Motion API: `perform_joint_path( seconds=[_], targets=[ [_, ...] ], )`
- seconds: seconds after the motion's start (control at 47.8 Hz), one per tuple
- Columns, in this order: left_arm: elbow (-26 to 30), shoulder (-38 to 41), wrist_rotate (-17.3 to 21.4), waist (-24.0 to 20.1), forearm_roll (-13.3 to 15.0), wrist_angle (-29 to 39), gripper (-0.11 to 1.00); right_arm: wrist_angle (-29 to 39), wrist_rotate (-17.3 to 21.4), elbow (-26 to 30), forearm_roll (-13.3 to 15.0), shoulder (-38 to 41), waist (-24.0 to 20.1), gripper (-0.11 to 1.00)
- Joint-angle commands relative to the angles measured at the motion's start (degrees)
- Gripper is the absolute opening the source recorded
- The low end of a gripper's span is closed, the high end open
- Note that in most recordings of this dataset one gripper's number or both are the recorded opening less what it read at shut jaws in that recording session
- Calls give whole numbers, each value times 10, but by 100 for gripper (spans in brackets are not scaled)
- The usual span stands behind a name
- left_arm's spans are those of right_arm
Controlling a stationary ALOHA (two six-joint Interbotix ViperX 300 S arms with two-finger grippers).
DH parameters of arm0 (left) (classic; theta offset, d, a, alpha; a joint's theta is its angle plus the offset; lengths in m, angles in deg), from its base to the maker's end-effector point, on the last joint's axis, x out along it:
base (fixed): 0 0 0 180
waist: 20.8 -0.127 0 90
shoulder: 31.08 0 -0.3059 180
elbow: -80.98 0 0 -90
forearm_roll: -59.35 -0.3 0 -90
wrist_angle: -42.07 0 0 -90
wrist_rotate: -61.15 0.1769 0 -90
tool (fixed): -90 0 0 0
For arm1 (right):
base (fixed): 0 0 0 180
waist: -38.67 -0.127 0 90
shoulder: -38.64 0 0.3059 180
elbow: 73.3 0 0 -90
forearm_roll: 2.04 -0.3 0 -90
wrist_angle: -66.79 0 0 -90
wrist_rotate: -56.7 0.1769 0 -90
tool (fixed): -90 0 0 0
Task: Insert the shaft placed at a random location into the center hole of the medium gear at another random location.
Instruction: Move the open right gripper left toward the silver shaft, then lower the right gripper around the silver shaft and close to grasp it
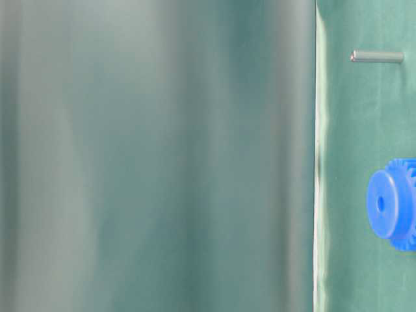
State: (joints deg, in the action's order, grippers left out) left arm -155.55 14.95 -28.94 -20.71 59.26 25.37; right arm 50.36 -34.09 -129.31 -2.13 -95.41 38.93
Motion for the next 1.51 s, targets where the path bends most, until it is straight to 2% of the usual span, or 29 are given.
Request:
perform_joint_path(
  seconds=[0.0, 0.23, 0.481, 0.523, 0.586, 0.775, 0.858, 0.879, 0.963, 1.151, 1.486],
  targets=[
    [20, 4, -1, -2, -6, 9, 0, -6, -2, 10, 3, 4, 3, 1],
    [21, 4, -2, -3, -7, 18, 0, 4, -1, 17, 3, 12, 13, 1],
    [21, 4, -1, -2, -7, 19, 0, 0, 4, 11, -1, 76, 66, 1],
    [21, 4, -1, -3, -7, 20, 0, -4, 4, 11, -2, 91, 76, 5],
    [21, 4, -2, -2, -7, 21, 0, -12, 4, 9, -2, 120, 91, 15],
    [21, 4, -2, -2, -7, 24, 0, -32, -9, 10, 3, 226, 113, 68],
    [21, 4, -2, -2, -7, 25, 0, -59, -11, 14, 0, 287, 123, 89],
    [21, 4, -2, -3, -7, 24, 0, -65, -10, 16, 0, 301, 126, 91],
    [21, 3, -2, -2, -7, 24, 0, -91, -11, 21, 0, 349, 140, 86],
    [20, 5, -2, -2, -7, 28, 0, -134, -13, 28, 0, 441, 163, 87],
    [20, 5, -2, -2, -7, 36, 0, -188, -11, 41, -4, 537, 164, 87]
  ],
)
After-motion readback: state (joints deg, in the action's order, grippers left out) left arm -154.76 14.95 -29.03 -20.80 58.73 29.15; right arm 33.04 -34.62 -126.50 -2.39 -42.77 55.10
